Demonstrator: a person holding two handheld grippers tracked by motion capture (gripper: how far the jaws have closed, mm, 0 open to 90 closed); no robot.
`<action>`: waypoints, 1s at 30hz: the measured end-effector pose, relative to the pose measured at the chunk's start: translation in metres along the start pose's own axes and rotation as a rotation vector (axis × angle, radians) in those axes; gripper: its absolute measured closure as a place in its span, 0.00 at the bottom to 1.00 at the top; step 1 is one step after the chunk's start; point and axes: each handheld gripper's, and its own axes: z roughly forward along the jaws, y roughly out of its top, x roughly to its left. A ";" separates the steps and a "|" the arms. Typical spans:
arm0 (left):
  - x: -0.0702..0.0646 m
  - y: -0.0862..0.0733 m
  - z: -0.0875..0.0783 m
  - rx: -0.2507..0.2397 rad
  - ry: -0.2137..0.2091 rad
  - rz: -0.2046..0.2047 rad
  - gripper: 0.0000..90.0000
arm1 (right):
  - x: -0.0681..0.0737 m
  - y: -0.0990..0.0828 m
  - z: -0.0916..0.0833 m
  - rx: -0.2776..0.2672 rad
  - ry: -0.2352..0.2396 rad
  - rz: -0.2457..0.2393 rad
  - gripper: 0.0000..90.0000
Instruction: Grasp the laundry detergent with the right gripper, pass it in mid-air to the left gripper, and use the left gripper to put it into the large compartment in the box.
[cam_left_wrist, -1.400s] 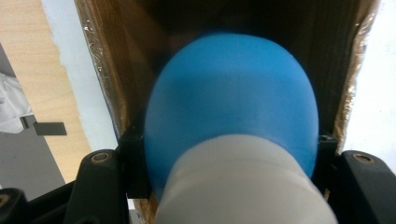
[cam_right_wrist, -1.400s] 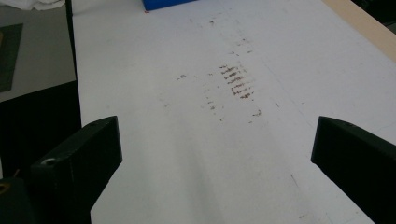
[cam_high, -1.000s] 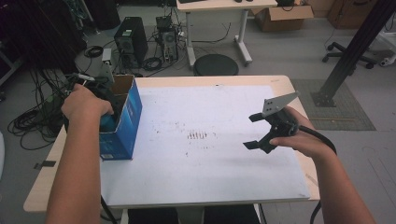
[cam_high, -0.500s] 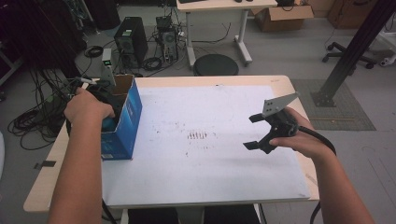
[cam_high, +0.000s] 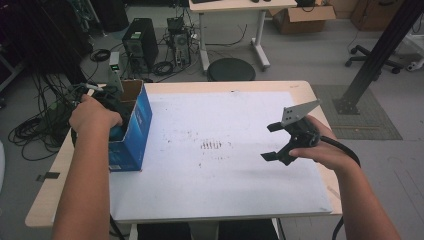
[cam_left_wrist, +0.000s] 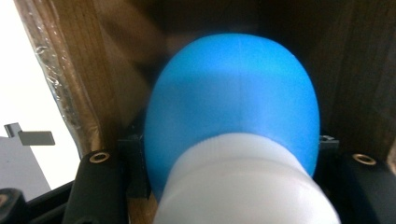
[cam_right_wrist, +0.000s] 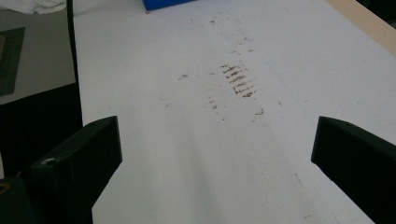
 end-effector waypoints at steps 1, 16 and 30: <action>0.000 0.000 0.000 0.000 -0.001 -0.001 0.42 | 0.000 0.000 0.000 -0.001 0.000 0.000 0.02; -0.002 -0.003 -0.004 -0.020 -0.014 -0.009 0.37 | 0.001 -0.001 0.000 -0.005 0.004 -0.003 0.02; -0.003 -0.013 -0.027 -0.065 -0.025 -0.021 0.34 | 0.004 -0.001 -0.004 -0.016 0.000 -0.007 0.02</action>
